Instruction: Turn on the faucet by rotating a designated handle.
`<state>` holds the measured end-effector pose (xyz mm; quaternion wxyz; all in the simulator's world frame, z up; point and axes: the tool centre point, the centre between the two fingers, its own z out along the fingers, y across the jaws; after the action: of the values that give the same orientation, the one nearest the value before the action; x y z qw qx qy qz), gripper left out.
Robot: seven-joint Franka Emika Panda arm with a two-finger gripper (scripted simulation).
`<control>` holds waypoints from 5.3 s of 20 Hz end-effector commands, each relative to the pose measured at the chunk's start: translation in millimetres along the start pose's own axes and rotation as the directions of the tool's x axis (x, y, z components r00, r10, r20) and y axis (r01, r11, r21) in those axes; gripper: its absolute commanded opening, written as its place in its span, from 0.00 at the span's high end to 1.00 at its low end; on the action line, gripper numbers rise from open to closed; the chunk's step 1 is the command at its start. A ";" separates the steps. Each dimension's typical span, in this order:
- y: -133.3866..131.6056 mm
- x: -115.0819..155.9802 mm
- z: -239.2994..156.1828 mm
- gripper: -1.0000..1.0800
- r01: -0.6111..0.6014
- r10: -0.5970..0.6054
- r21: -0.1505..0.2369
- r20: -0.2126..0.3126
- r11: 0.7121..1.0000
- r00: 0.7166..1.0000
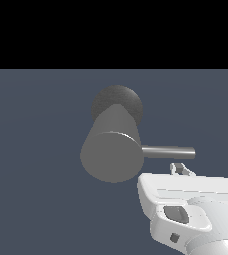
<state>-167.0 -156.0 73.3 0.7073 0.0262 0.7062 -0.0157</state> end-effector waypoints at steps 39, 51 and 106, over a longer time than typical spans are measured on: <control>4.2 -96.7 -0.2 1.00 -0.001 0.001 0.003 -0.014 1.000 1.000; 4.4 -104.3 -3.3 1.00 -0.004 0.004 0.015 -0.048 1.000 0.999; 95.9 -171.4 -7.6 1.00 -0.006 0.010 0.040 -0.093 0.999 0.996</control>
<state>-170.5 -65.9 243.2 0.6698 0.0460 0.7406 -0.0272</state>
